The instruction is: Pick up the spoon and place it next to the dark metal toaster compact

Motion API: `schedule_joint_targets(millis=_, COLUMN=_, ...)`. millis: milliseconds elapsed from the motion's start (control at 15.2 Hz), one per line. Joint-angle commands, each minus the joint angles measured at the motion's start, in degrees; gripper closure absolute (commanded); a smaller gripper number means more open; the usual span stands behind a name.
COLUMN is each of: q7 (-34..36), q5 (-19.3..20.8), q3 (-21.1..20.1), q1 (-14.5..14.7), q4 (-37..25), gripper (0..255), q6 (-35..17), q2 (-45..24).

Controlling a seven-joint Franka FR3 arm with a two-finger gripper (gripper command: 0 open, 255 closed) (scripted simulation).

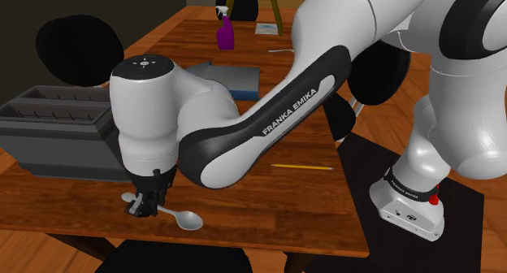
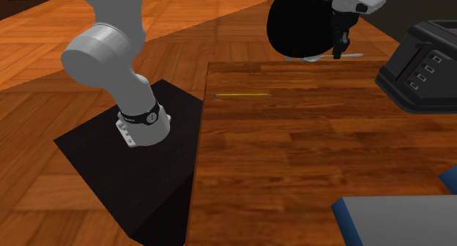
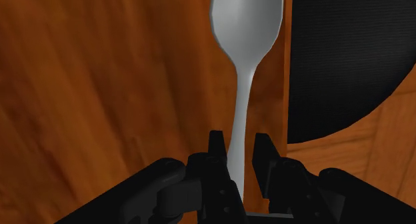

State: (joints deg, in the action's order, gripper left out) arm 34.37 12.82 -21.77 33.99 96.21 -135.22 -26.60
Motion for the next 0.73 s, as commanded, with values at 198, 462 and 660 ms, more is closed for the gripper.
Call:
schedule_joint_targets(millis=198, q7=0.8, q5=1.1, q3=0.7, q1=0.5, q4=1.2, gripper=255, q6=-3.1, q2=-2.0)
schedule_joint_targets(millis=462, q7=0.8, q5=1.1, q3=0.7, q1=0.5, q4=1.2, gripper=255, q6=-3.1, q2=-2.0)
schedule_joint_targets(millis=660, q7=0.8, q5=1.1, q3=0.7, q1=0.5, q4=1.2, gripper=255, q6=-3.1, q2=-2.0)
